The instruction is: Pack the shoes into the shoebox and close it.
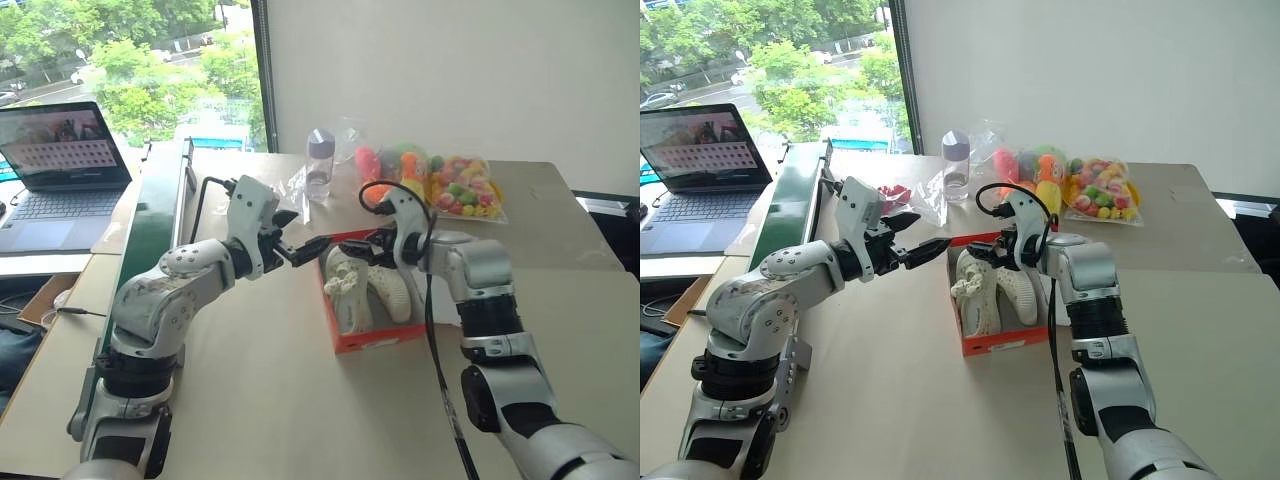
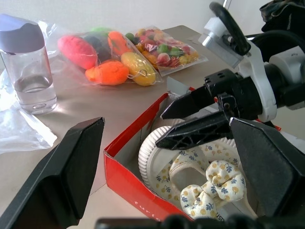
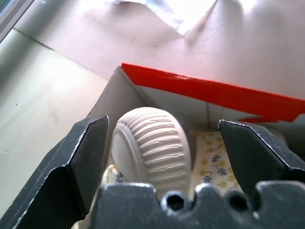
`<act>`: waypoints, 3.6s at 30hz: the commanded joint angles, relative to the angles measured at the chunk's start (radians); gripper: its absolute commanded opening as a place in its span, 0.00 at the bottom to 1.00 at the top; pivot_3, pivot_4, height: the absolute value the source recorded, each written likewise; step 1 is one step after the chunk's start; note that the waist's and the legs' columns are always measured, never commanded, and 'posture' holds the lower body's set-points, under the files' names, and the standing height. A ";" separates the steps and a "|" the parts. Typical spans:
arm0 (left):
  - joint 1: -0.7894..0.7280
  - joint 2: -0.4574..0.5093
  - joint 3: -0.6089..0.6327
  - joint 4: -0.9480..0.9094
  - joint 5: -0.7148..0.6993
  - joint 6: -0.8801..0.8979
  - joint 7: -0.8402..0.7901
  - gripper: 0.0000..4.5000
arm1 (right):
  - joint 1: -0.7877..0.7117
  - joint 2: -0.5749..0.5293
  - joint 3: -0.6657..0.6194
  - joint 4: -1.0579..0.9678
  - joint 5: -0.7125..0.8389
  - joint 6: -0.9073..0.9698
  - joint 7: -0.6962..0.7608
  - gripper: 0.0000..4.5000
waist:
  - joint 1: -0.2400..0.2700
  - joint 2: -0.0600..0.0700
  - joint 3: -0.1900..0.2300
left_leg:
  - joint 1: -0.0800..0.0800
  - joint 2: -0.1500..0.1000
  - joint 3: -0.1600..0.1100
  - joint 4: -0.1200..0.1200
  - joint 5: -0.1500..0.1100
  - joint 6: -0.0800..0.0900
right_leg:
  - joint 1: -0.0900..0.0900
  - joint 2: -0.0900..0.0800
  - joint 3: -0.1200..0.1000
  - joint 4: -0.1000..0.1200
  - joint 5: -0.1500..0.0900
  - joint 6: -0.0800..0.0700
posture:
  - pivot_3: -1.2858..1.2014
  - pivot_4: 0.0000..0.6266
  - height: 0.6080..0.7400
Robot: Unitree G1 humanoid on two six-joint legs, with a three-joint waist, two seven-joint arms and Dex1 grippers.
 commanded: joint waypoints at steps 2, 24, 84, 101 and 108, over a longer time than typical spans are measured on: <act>-0.015 0.038 -0.035 -0.011 0.013 -0.018 -0.074 1.00 | -0.047 -0.071 -0.048 -0.124 0.062 0.038 0.010 0.98 | -0.001 0.000 0.001 | 0.000 0.000 0.000 0.000 0.000 0.000 | 0.000 0.000 0.000 0.000 0.000 0.000 | 0.52 0.24 1.00; 0.094 0.322 -0.077 -0.035 0.088 -0.135 -0.407 1.00 | 0.101 -0.409 0.288 -0.373 0.158 -0.264 0.501 0.01 | 0.002 -0.004 0.006 | 0.000 0.000 0.000 0.001 0.000 0.000 | -0.001 0.000 0.001 0.000 -0.007 0.000 | 0.52 0.24 1.00; -0.150 0.382 -0.284 0.157 0.176 -0.264 -0.789 1.00 | 0.539 -0.538 -0.524 -0.975 0.464 0.599 0.435 0.01 | 0.046 -0.011 0.006 | 0.001 -0.001 -0.006 0.005 -0.005 -0.004 | 0.001 0.000 -0.004 0.016 -0.017 -0.004 | 0.52 0.24 1.00; -0.185 0.345 -0.277 0.191 0.257 -0.301 -0.848 1.00 | 0.929 -0.245 -0.484 -0.848 0.433 0.374 0.105 0.01 | 0.022 -0.007 0.010 | 0.005 -0.001 -0.009 0.022 -0.010 -0.005 | 0.010 0.000 0.003 0.017 -0.019 0.004 | 0.52 0.24 1.00; -0.141 0.388 -0.224 0.107 0.238 -0.231 -0.811 1.00 | 0.836 -0.181 -0.383 -0.498 0.283 0.066 -0.025 0.01 | 0.020 -0.007 0.010 | 0.004 -0.003 -0.008 0.020 -0.007 0.005 | 0.008 0.000 0.005 0.017 -0.019 0.004 | 0.52 0.24 1.00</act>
